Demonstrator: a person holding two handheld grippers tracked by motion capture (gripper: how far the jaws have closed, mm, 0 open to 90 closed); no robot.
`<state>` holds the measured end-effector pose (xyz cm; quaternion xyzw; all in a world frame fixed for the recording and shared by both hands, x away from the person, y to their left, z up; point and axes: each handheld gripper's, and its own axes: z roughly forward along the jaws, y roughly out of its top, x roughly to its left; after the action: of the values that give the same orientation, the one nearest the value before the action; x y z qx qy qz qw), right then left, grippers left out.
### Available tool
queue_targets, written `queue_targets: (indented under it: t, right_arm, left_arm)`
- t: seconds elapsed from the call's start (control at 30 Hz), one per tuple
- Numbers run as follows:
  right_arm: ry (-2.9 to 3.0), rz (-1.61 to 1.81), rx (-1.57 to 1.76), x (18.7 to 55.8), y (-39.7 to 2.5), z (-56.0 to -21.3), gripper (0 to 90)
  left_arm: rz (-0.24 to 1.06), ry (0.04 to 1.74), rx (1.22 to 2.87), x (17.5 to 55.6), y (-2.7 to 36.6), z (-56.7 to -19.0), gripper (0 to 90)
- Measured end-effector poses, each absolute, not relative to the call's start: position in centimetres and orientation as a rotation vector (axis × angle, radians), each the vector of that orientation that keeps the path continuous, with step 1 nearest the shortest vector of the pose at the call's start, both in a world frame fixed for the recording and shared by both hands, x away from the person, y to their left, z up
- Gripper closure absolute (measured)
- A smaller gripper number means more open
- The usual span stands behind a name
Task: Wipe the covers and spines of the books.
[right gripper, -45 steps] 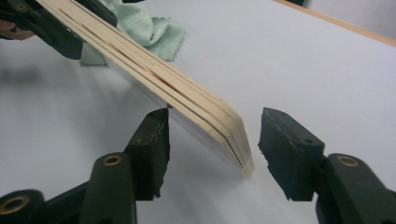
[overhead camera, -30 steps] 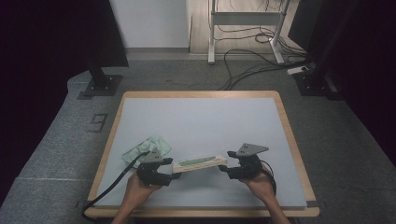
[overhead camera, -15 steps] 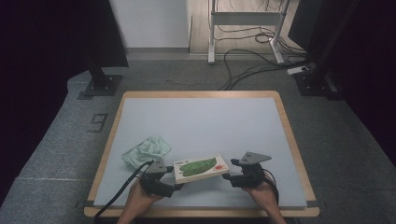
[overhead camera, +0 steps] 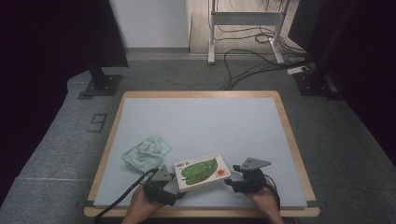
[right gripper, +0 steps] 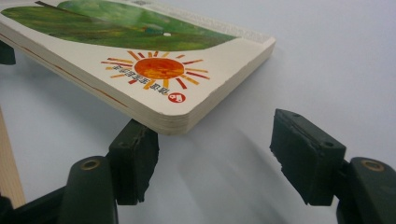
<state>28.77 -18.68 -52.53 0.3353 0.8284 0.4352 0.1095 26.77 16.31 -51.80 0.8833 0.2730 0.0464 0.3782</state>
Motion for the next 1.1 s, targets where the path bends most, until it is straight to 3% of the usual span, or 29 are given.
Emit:
queue_targets:
  t: [0.87,1.1]
  right_arm:
    - [2.405,1.209,1.049,29.4,-20.1,-53.1,32.7]
    - [2.395,1.201,1.042,29.5,-20.8,-52.6,27.4]
  left_arm:
    - [0.129,0.690,2.251,26.9,17.6,-51.6,15.2]
    - [0.163,0.723,2.247,27.6,18.4,-51.1,14.1]
